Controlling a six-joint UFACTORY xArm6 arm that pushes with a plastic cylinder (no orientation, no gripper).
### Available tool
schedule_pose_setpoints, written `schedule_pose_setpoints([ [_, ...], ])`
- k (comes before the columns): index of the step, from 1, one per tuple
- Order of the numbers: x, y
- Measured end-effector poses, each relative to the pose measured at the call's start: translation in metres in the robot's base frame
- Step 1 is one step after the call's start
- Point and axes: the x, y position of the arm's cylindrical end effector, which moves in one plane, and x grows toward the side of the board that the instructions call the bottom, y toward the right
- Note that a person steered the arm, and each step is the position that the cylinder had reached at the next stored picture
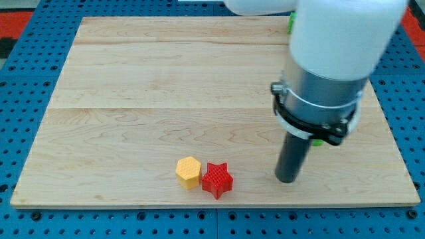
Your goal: Slide the green circle to the yellow hexagon
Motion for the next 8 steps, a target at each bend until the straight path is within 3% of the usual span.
schedule_pose_setpoints([
  [2,0.0,0.108],
  [3,-0.012,0.13],
  [4,-0.048,0.117],
  [6,-0.076,0.055],
  [8,-0.1,0.045],
])
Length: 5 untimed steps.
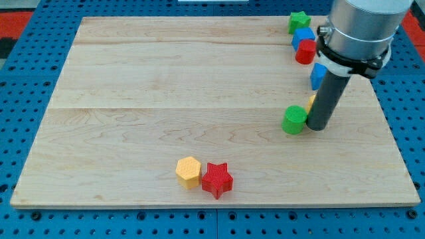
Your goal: Slide the green circle to the yellow hexagon
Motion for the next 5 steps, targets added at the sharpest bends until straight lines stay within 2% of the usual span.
schedule_pose_setpoints([
  [2,-0.042,-0.076],
  [3,-0.04,-0.128],
  [5,-0.036,-0.108],
])
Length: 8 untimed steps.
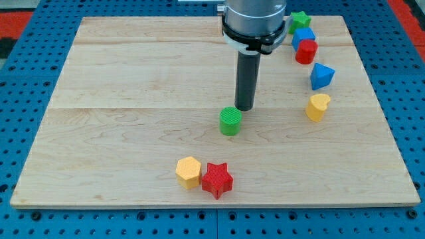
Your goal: Slide the green circle to the yellow hexagon
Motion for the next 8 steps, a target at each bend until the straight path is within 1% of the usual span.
schedule_pose_setpoints([
  [2,0.021,-0.021],
  [3,0.038,-0.012],
  [4,0.05,-0.022],
  [6,0.056,-0.104],
  [7,0.065,-0.128],
  [8,0.074,-0.135],
])
